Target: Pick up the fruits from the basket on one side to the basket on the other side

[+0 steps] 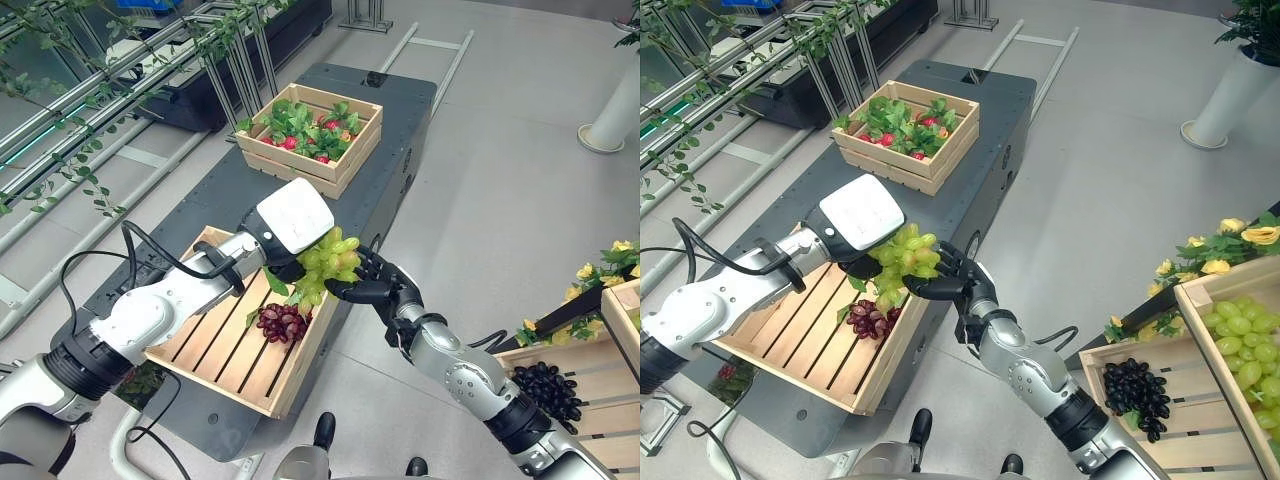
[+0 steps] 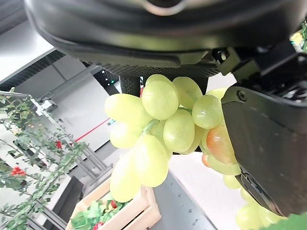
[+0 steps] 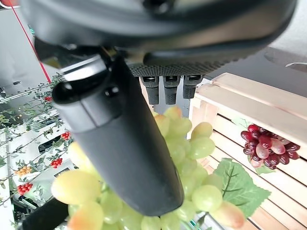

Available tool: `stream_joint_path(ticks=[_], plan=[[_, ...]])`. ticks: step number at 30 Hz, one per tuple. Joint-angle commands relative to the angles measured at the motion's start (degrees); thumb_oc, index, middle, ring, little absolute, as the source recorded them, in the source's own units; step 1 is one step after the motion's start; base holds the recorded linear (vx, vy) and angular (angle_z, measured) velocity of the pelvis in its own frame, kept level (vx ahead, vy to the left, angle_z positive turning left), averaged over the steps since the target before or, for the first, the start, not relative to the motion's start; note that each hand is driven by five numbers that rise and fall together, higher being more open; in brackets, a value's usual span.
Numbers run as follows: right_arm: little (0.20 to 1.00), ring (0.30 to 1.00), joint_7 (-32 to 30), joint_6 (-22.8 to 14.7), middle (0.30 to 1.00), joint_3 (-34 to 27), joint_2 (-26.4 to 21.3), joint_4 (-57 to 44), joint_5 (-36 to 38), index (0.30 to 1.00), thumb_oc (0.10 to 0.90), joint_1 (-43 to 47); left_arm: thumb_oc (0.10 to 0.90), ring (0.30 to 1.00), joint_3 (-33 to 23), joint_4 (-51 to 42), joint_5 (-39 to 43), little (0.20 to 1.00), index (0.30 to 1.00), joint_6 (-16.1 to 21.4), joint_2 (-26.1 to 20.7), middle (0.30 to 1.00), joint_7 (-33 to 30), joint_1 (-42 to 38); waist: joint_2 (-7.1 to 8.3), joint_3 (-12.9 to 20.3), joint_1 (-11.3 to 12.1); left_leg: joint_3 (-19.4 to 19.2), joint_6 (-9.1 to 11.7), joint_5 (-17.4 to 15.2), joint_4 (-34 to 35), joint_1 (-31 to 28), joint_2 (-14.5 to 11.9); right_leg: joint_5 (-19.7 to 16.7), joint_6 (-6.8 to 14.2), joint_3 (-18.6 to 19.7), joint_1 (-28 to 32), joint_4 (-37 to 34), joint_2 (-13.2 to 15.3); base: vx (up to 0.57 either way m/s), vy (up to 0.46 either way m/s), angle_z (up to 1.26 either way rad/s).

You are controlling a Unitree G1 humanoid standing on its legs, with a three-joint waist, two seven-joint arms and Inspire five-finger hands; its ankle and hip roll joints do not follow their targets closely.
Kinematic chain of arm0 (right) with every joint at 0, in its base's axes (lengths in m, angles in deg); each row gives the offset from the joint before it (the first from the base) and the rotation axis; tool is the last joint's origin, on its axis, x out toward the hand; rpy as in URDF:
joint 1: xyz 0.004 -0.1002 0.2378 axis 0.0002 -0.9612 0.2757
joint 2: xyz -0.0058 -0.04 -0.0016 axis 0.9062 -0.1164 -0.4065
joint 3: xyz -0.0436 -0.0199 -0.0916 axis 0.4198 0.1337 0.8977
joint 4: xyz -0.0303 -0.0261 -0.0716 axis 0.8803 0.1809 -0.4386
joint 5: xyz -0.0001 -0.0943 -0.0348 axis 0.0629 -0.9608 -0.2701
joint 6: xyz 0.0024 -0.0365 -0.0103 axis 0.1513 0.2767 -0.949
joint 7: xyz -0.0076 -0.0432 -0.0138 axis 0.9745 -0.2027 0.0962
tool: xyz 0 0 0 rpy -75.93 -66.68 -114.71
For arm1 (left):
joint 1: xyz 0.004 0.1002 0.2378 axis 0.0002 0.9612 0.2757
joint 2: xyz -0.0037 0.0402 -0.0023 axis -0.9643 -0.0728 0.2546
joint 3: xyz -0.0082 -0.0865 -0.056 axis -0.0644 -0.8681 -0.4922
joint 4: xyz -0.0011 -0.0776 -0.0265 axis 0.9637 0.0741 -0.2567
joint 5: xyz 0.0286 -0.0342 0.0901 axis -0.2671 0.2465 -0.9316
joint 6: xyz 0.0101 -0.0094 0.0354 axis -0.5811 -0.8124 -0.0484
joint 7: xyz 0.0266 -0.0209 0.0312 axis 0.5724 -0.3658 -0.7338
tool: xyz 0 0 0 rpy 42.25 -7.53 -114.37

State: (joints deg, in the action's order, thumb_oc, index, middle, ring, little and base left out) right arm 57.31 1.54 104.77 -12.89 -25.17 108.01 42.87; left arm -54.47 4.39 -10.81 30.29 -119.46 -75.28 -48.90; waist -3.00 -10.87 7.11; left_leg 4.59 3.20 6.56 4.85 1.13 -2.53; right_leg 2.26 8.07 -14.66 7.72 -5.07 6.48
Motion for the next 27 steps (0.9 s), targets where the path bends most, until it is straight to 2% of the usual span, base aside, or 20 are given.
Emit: stream_joint_path(ticks=[1, 13, 14, 16, 17, 27], plan=[[0.9, 0.9, 5.2, -4.2, 0.9, -0.6, 1.7, -7.3, 1.7, 0.9, 0.8, 2.1, 0.4, 0.3, -3.5, -2.3, 1.8, 0.3, 0.3, -0.4, 2.7, 0.3, -1.9, -4.5, 2.0, 9.3, -1.1, -3.1, -1.2, -5.6, 0.2, -2.9, 5.7, -4.3, -0.8, 1.9, -4.4, 0.1, -1.4, 0.0, 0.0, 0.0], [0.9, 0.9, 8.1, -5.1, 0.9, -0.3, 2.0, -7.5, 0.9, 0.9, 0.8, 1.6, 0.4, 0.3, -3.8, -3.1, 3.0, 0.3, 0.3, 1.7, 4.2, 0.3, 0.4, -4.2, 2.13, 9.7, -1.4, -3.6, -1.3, -5.8, 0.2, -3.1, 5.5, -4.3, -0.6, 2.2, -4.4, 0.1, -1.3, 0.0, 0.0, 0.01], [0.589, 0.589, 8.2, -5.3, 0.589, -0.4, 2.0, -7.6, 0.7, 0.589, 0.593, 1.6, 0.4, 0.3, -3.8, -3.0, 2.9, 0.3, 0.3, 1.8, 4.4, 0.3, 0.6, -4.2, 2.13, 9.7, -1.5, -3.7, -1.3, -5.8, 0.2, -3.2, 5.5, -4.4, -0.6, 2.2, -4.4, 0.1, -1.3, 0.0, 0.001, 0.09], [0.328, 0.328, 8.4, -5.7, 0.328, -0.6, 1.8, -7.7, 0.7, 0.328, 0.419, 1.3, 0.4, 0.3, -3.7, -2.9, 3.4, 0.3, 0.3, 2.1, 4.4, 0.3, 0.9, -4.3, 2.16, 9.7, -1.5, -3.8, -1.3, -5.8, 0.2, -3.2, 5.4, -4.4, -0.5, 2.2, -4.4, 0.1, -1.2, 0.0, 0.0, 0.09], [0.3, 0.3, 8.6, -5.9, 0.3, -0.9, 1.8, -7.7, 0.5, 0.3, 0.4, 1.3, 0.4, 0.3, -3.8, -3.0, 3.3, 0.3, 0.3, 2.6, 4.5, 0.3, 1.0, -4.1, 2.16, 9.6, -1.5, -3.8, -1.3, -5.8, 0.2, -3.2, 5.4, -4.4, -0.5, 2.2, -4.4, 0.1, -1.2, 0.0, 0.0, 0.04], [0.3, 0.3, 9.3, -7.0, 0.3, -1.2, 1.5, -7.6, 0.5, 0.3, 0.4, 0.7, 0.4, 0.3, -4.4, -3.3, 4.1, 0.3, 0.3, 3.3, 4.7, 0.3, 1.4, -3.4, 2.16, 9.8, -1.7, -4.0, -1.3, -6.0, 0.2, -3.4, 5.4, -4.4, -0.4, 2.5, -4.4, 0.1, -1.1, 0.0, 0.0, 0.0]])
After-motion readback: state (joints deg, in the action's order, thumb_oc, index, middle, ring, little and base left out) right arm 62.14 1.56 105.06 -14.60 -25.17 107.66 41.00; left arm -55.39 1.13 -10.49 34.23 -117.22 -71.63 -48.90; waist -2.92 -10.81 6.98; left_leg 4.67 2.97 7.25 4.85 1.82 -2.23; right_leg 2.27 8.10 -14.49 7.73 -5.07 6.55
